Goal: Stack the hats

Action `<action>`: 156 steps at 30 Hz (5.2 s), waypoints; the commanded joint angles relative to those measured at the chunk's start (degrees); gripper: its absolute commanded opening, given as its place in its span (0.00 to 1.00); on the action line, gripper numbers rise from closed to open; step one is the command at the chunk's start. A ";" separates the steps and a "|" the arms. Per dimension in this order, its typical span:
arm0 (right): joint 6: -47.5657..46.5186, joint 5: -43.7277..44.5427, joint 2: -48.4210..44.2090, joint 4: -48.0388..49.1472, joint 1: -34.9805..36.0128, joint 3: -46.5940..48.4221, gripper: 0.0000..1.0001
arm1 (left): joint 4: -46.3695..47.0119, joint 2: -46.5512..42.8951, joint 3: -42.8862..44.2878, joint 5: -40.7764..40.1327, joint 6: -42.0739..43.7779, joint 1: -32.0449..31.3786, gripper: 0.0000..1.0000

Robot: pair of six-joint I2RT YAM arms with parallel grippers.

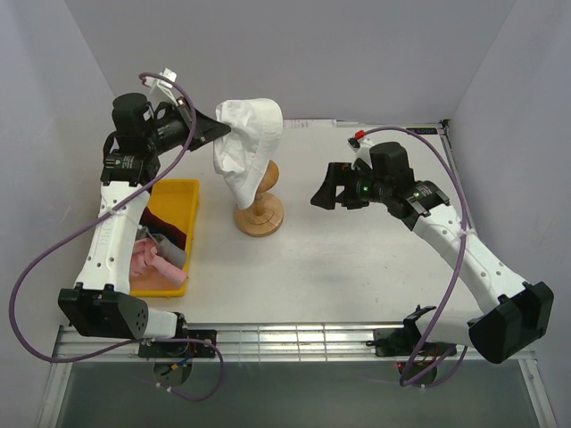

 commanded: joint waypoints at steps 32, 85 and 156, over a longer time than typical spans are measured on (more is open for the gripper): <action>2.05 -0.78 -3.06 4.57 -0.27 -2.77 0.91 | -4.95 7.81 -5.30 -8.32 8.29 -10.05 0.00; 2.05 -2.36 2.57 7.55 -0.18 -2.77 0.91 | -9.08 9.21 -6.18 -23.97 10.40 -11.19 0.75; -4.81 -6.85 -2.71 2.63 -0.10 -3.29 0.90 | -23.93 2.10 -16.55 -67.21 0.99 9.82 0.11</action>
